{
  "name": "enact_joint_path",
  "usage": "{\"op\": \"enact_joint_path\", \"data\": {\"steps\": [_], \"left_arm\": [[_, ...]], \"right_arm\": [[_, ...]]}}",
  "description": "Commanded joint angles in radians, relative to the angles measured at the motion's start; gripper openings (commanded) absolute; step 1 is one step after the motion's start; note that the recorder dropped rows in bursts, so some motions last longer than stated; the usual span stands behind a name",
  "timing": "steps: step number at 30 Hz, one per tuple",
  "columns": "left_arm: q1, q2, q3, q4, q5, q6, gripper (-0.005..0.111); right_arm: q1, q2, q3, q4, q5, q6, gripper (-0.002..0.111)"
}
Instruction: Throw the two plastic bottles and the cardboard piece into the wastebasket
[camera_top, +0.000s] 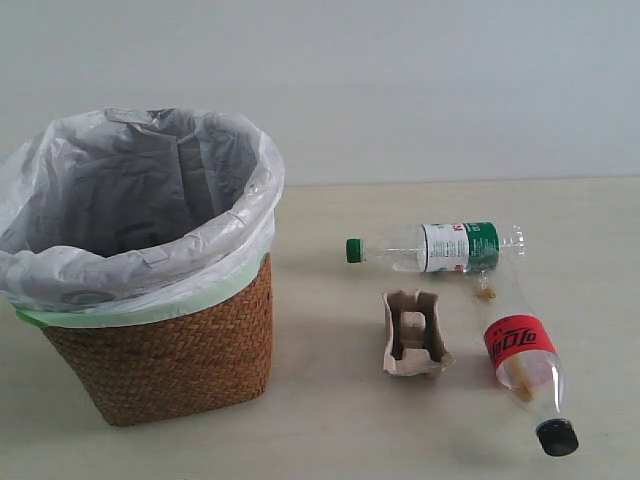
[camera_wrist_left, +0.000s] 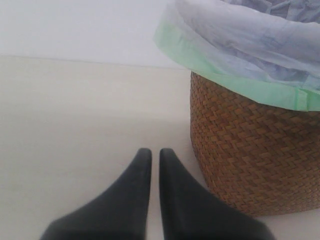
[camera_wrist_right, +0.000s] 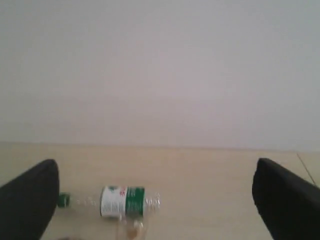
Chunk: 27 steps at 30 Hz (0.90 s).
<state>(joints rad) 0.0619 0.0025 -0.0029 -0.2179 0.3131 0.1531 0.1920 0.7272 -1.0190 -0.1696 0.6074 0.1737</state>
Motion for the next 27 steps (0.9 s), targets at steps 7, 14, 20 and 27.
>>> {"op": "enact_joint_path", "data": {"steps": [7, 14, 20, 27], "left_arm": [[0.004, -0.002, 0.003, 0.002, -0.003, -0.009, 0.006], [0.004, -0.002, 0.003, 0.002, -0.003, -0.009, 0.006], [0.004, -0.002, 0.003, 0.002, -0.003, -0.009, 0.006], [0.004, -0.002, 0.003, 0.002, -0.003, -0.009, 0.006]], "right_arm": [[0.0, 0.379, -0.05, 0.182, 0.251, -0.077, 0.105], [0.0, 0.563, -0.05, 0.217, 0.249, -0.111, 0.105], [0.058, 0.77, -0.05, 0.236, 0.14, -0.142, 0.105], [0.087, 0.949, -0.05, 0.235, 0.012, -0.101, 0.105]]}}
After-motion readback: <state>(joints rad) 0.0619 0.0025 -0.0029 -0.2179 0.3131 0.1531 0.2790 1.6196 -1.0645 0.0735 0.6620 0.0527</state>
